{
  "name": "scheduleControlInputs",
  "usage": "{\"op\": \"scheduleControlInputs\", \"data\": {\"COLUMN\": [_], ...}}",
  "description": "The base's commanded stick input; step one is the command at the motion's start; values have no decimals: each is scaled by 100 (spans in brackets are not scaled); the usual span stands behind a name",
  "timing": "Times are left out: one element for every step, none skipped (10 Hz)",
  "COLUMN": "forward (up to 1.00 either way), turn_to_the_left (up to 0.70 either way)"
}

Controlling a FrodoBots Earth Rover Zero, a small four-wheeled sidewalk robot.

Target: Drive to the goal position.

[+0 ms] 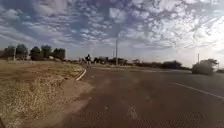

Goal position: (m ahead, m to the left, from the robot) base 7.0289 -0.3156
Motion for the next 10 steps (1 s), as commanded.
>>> {"op": "scheduleControlInputs", "data": {"forward": [60, 60, 60, 60, 60, 60, 60, 60, 60, 60], "turn_to_the_left": [0, 0, 0, 0, 0, 0, 0, 0, 0, 0]}}
